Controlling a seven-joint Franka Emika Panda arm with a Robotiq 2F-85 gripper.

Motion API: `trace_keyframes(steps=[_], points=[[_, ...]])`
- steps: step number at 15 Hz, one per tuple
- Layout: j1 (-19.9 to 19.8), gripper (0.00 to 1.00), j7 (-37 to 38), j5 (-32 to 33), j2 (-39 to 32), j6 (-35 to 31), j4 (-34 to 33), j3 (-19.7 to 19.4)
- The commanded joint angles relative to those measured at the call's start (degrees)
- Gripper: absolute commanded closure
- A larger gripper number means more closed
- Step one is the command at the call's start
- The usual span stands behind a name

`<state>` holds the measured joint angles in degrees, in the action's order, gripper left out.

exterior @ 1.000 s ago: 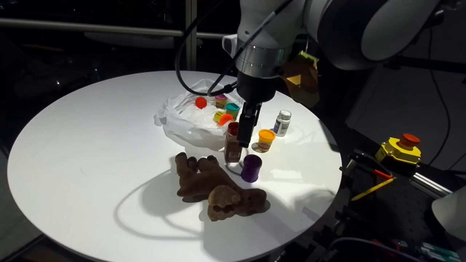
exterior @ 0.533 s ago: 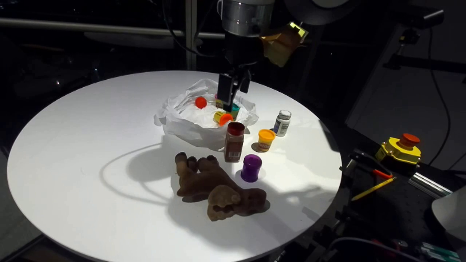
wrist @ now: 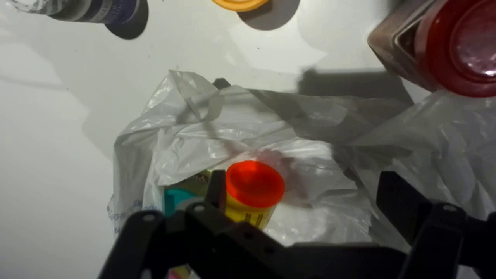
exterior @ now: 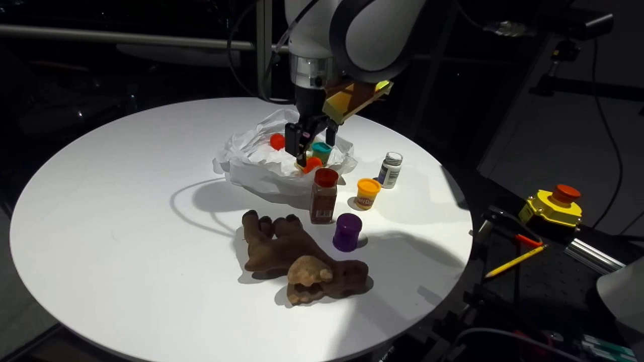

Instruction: Pick up the objects from the plastic bag and them on the table.

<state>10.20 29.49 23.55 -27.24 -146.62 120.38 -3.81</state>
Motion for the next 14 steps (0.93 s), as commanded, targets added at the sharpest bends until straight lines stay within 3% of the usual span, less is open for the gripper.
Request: trace_keyframes(steps=[1, 7, 10, 11, 14], points=[[2.32, 0.00, 2.86, -1.09, -5.55, -2.12, -4.81, -3.29], [4.57, 0.00, 5.23, -2.06, -9.29, -6.14, -7.82, -6.99], [3.90, 0.03, 3.64, -3.93, -10.62, -4.93, -8.72, -6.30], [4.00, 0.24, 3.58, -4.45, -10.94, -4.89, -8.84, -6.42], [4.52, 0.36, 4.35, -4.73, -11.61, -5.20, -9.30, -7.54]])
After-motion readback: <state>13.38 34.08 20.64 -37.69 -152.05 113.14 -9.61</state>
